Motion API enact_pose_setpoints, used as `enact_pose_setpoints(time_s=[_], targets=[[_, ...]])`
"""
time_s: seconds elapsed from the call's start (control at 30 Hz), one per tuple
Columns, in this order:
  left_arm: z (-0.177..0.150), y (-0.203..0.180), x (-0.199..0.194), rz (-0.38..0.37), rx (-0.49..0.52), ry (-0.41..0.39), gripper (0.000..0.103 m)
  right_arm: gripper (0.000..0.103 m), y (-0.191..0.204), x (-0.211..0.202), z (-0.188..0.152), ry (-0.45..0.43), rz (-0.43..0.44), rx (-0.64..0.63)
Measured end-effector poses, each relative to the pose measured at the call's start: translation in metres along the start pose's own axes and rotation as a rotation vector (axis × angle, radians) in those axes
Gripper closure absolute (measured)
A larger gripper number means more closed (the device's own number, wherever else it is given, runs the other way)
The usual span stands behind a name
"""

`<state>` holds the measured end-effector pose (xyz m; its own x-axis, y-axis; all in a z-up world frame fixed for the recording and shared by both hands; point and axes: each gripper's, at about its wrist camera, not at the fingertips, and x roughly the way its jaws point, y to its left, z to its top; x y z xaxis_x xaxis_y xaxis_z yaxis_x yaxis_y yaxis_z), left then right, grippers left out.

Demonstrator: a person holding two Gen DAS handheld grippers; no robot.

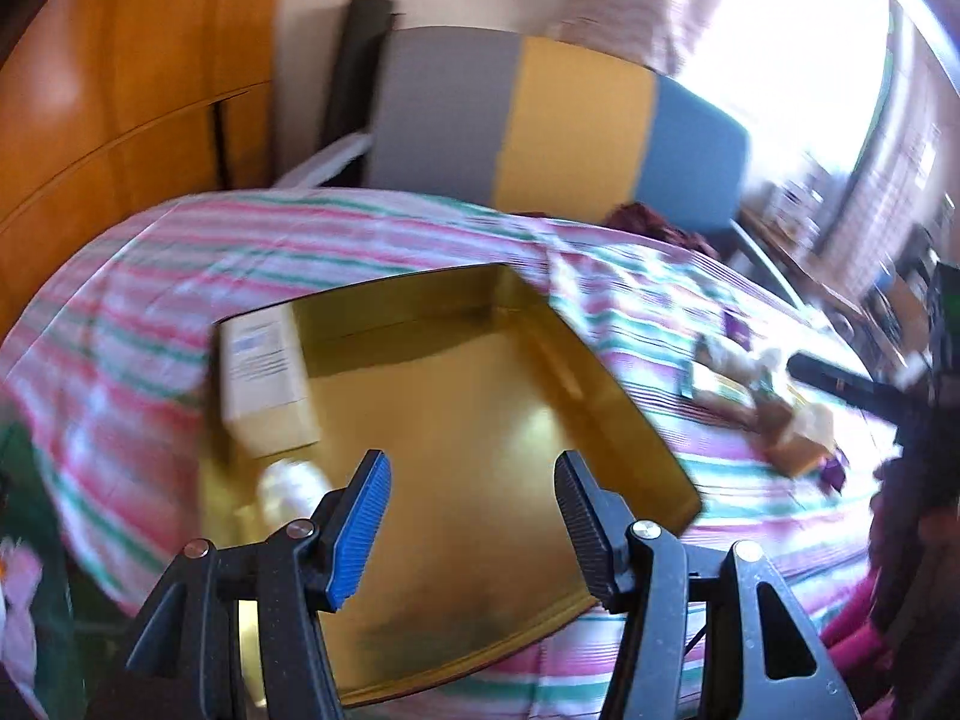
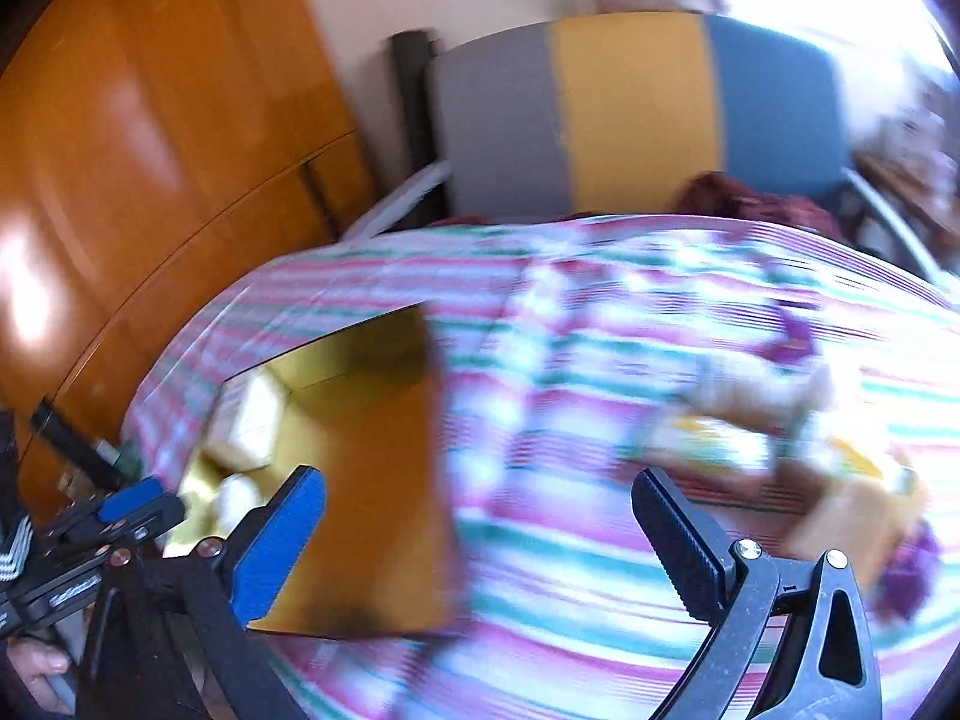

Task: Organize objects
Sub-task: 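Move the left gripper back to the snacks and grasp the yellow sponge cake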

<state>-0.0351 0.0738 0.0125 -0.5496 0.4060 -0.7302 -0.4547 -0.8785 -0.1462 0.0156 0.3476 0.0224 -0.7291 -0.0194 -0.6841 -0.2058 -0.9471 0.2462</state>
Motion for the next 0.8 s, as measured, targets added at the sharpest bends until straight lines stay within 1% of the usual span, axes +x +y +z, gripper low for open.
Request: enact_pose_setpoints(time_s=[0.13, 0.2, 0.33, 0.37, 0.47, 0.53, 0.6, 0.7, 0.8], targets=[[0.007, -0.041, 0.015, -0.058, 0.089, 0.017, 0.046, 0.000, -0.085, -0.036, 0.003, -0.055, -0.130, 0.146], [0.010, -0.063, 0.023, -0.087, 0.137, 0.019, 0.046, 0.000, -0.121, -0.050, 0.000, -0.071, -0.189, 0.218], [0.013, -0.108, 0.038, -0.164, 0.235, 0.032, 0.046, 0.000, -0.193, -0.073, -0.017, -0.102, -0.301, 0.382], [0.012, -0.122, 0.042, -0.188, 0.266, 0.044, 0.046, 0.000, -0.204, -0.075, -0.021, -0.105, -0.313, 0.421], [0.010, -0.161, 0.055, -0.265, 0.333, 0.078, 0.046, 0.000, -0.235, -0.079, -0.032, -0.120, -0.300, 0.573], [0.007, -0.187, 0.062, -0.299, 0.380, 0.095, 0.046, 0.000, -0.246, -0.081, -0.034, -0.137, -0.301, 0.629], [0.003, -0.210, 0.070, -0.331, 0.412, 0.113, 0.045, 0.000, -0.251, -0.082, -0.036, -0.136, -0.292, 0.649], [-0.001, -0.236, 0.085, -0.373, 0.429, 0.157, 0.038, 0.000, -0.257, -0.078, -0.038, -0.115, -0.252, 0.680], [-0.001, -0.256, 0.098, -0.380, 0.447, 0.180, 0.037, 0.000, -0.253, -0.074, -0.039, -0.110, -0.226, 0.690]])
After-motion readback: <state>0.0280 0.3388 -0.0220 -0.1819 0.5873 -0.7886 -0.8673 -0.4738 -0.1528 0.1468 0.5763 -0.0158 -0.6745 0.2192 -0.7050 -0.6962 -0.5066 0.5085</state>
